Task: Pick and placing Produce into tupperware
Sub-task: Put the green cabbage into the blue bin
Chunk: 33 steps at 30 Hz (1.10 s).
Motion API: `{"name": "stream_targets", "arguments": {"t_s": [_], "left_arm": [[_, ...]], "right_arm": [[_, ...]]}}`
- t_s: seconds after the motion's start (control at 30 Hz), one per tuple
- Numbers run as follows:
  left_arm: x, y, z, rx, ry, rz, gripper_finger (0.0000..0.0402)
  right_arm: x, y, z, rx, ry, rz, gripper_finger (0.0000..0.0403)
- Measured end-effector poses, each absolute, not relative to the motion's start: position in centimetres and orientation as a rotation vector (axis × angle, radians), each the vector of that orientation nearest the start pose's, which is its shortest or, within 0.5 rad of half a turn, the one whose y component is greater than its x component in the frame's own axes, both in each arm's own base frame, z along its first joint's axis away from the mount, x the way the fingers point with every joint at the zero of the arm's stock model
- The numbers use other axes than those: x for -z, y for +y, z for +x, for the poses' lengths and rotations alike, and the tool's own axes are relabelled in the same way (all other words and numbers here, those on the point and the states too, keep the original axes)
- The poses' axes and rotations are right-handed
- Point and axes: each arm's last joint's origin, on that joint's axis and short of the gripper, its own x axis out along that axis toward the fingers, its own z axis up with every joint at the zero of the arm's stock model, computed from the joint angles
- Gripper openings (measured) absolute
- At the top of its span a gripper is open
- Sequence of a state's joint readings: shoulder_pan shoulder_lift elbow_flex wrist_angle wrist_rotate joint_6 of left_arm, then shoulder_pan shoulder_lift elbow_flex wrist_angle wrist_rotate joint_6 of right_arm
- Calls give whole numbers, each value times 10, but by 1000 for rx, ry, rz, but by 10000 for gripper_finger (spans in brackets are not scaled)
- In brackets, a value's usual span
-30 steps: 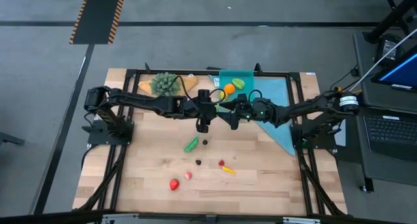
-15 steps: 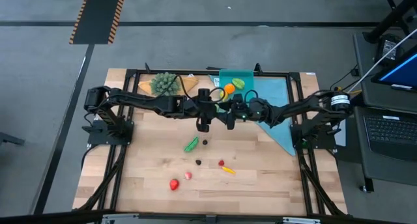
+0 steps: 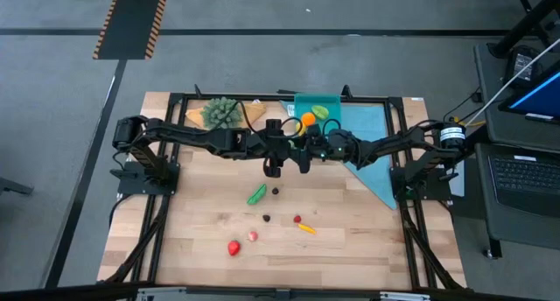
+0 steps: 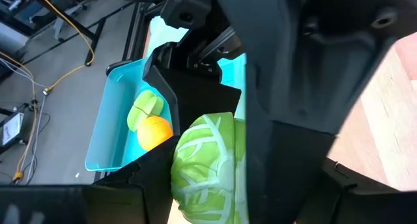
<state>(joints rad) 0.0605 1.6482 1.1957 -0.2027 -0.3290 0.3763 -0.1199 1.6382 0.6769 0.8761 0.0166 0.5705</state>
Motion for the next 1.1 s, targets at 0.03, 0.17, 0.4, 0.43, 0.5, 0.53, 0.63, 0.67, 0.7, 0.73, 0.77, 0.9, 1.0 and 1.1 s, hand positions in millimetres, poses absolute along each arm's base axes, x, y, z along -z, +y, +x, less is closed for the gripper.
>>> {"name": "stream_targets", "arguments": {"t_s": [0.03, 0.17, 0.4, 0.43, 0.5, 0.53, 0.63, 0.67, 0.7, 0.73, 0.77, 0.9, 1.0, 1.1], "left_arm": [[-256, 31, 361, -249, 717, 446, 226], [-256, 31, 361, -250, 717, 447, 226], [-256, 31, 361, -244, 712, 442, 261], [-256, 31, 361, -244, 712, 442, 264], [-255, 31, 361, -243, 717, 442, 266], [-255, 31, 361, -242, 723, 442, 267], [-254, 31, 361, -242, 727, 443, 264], [-254, 31, 361, -242, 725, 443, 263], [-254, 31, 361, -242, 726, 443, 262], [-254, 31, 361, -242, 727, 444, 262], [-254, 31, 361, -241, 729, 446, 263], [-254, 31, 356, -242, 768, 452, 267], [-259, 31, 350, -243, 787, 450, 266], [-268, 30, 343, -253, 776, 430, 263]], "right_arm": [[-192, -40, 321, 159, 44, 574, 257], [-192, -40, 321, 158, 44, 575, 226], [-194, -41, 321, 122, 46, 569, 180], [-194, -41, 321, 115, 44, 569, 180], [-196, -42, 322, 99, 38, 569, 180], [-197, -42, 321, 90, 33, 568, 180], [-198, -41, 322, 73, 32, 568, 183], [-198, -41, 322, 73, 35, 568, 184], [-198, -41, 322, 75, 35, 567, 184], [-198, -41, 322, 75, 36, 564, 182], [-198, -41, 322, 75, 36, 558, 180], [-197, -42, 322, 77, 40, 548, 179], [-197, -43, 321, 80, 34, 544, 180], [-197, -47, 321, 90, 33, 546, 184]]}}
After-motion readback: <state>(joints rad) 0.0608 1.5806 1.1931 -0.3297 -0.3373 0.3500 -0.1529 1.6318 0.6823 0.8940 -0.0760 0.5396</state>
